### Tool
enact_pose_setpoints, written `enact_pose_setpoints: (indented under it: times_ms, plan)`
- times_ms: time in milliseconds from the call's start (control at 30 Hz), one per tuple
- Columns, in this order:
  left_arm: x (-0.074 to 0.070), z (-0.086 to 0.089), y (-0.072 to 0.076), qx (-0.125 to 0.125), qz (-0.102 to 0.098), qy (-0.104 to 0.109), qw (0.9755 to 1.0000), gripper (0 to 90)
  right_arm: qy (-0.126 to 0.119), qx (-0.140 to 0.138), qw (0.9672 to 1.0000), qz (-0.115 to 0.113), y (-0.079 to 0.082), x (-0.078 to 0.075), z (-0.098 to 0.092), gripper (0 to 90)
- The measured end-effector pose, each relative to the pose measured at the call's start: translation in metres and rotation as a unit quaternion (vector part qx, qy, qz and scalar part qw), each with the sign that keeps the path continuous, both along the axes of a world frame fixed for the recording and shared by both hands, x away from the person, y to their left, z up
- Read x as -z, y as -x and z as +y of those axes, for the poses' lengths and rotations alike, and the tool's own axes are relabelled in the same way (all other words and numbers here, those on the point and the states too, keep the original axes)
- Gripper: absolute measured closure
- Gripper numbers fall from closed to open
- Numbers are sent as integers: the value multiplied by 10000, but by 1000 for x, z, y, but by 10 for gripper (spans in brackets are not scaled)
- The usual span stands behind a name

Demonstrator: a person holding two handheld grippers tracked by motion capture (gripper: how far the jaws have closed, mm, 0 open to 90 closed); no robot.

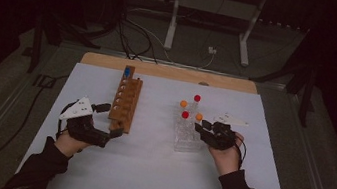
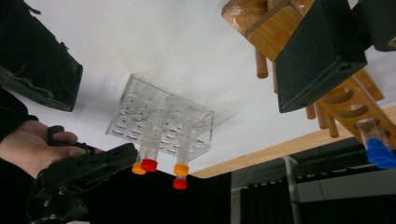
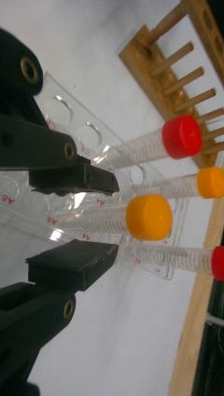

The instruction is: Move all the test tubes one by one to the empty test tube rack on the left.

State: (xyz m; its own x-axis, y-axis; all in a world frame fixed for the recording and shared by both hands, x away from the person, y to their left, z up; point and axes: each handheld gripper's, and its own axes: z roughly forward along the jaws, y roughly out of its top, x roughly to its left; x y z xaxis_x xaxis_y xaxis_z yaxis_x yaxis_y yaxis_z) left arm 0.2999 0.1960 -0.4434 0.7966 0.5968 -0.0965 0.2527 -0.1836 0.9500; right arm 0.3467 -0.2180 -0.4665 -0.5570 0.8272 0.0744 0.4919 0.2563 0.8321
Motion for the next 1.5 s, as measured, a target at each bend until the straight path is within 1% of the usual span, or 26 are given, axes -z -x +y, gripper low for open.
enact_pose_setpoints:
  times_ms: [33, 300, 400, 467, 633, 700, 767, 867, 1033, 1267, 1367, 1500]
  plan:
    - [0, 0, 0, -18, -11, -12, 10000, 18, 35, 17, 10000, 52, -1, 1, 1, 643]
    - [2, 0, -1, -1, 26, -77, 10000, 18, 91, -16, 9999, 122, -7, 3, 6, 683]
    - [3, 0, -1, -1, 32, -97, 9999, 18, 151, 35, 9998, 101, -8, 4, 8, 720]
    - [3, 0, -1, 14, 42, -123, 9999, 18, 139, 34, 9999, 96, -9, 4, 7, 724]
    - [4, 0, -1, 0, 54, -127, 9999, 18, 209, 45, 9998, 36, -9, 4, 8, 738]
    - [4, 0, -2, -1, 56, -126, 9999, 18, 288, 45, 9996, -2, -8, 3, 9, 742]
    - [4, 0, -2, 17, 68, -110, 9999, 18, 261, 48, 9996, -57, -7, 1, 8, 743]
    - [3, 0, -1, 12, 63, -119, 9999, 18, 222, 39, 9997, -133, -5, -4, 7, 743]
    - [2, 0, -2, 25, 58, -123, 9999, 18, 277, 17, 9992, -292, -1, -16, 6, 744]
    - [0, 1, -1, 51, 59, -101, 9999, 18, 191, -22, 9986, -497, 6, -37, 0, 744]
    - [-1, 0, -1, 93, 84, -121, 9998, 18, 228, -37, 9979, -609, 11, -47, -2, 744]
    - [-3, -2, -1, 157, 107, -144, 9997, 18, 177, -126, 9976, -662, 18, -58, -5, 743]
